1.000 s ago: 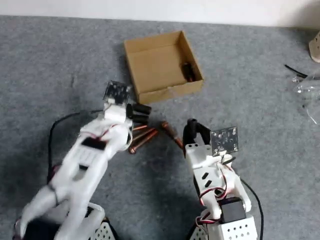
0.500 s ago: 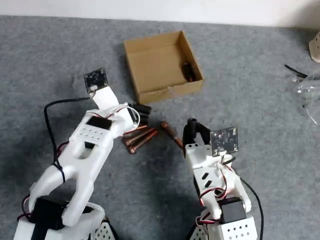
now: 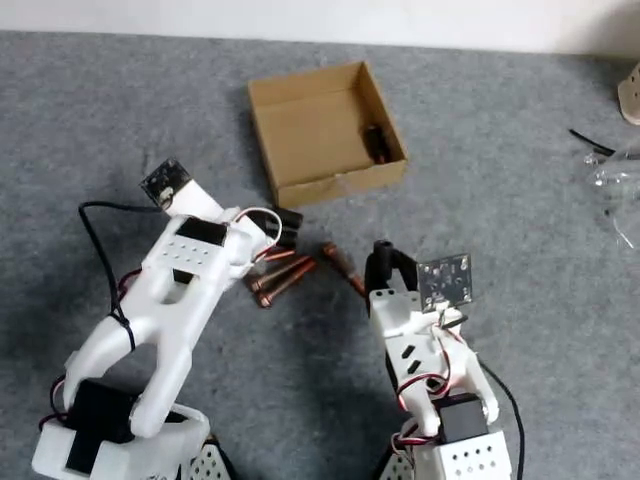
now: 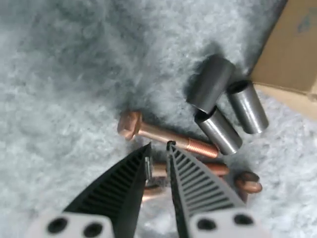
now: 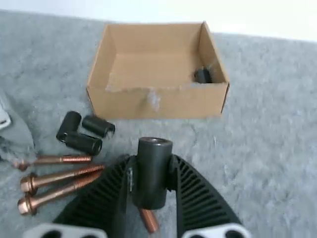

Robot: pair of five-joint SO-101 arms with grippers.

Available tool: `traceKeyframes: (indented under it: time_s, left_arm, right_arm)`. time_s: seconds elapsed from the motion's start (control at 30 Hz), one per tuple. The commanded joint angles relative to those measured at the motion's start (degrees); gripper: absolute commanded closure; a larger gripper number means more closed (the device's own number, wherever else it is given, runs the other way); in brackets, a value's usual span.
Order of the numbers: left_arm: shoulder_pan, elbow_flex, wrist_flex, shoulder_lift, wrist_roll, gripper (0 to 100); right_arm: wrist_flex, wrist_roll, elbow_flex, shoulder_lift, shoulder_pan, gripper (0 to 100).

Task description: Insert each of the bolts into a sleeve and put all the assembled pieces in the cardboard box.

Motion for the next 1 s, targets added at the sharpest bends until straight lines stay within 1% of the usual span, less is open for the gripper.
traceKeyframes:
  time_s: [0.0, 0.17, 0.23, 0.33, 0.4, 0.5, 0.73, 0.97]
  left_arm:
    - [0.7, -2.9, 0.4, -0.2, 2.7, 93]
    - [0.8, -2.7, 0.3, 1.2, 3.2, 93]
    - [0.9, -3.5, 0.3, 4.7, 4.7, 93]
    - [1.0, -7.3, 0.7, 11.1, 4.8, 93]
    - [1.6, -9.9, 3.3, 14.6, 5.0, 93]
    - [2.0, -14.0, 7.6, 17.3, 7.4, 93]
    - [1.4, -15.7, 8.0, 21.4, 7.6, 93]
    - [1.0, -16.5, 8.3, 21.9, 7.7, 93]
  right_arm:
    - [-4.7, 3.5, 0.7, -0.9, 0.8, 99.4]
    - [-4.7, 4.3, 1.2, -1.0, 0.7, 99.4]
    - [-4.7, 4.3, 1.3, -1.0, 0.7, 99.4]
    - [-4.8, 4.6, 1.4, -1.0, 0.7, 99.4]
    - [-4.8, 4.6, 1.4, -1.0, 0.7, 99.4]
    - [-4.8, 4.7, 1.4, -1.0, 0.8, 99.4]
    - [-4.8, 4.7, 1.4, -1.0, 0.7, 99.4]
    - [-4.8, 4.7, 1.4, -1.0, 0.7, 99.4]
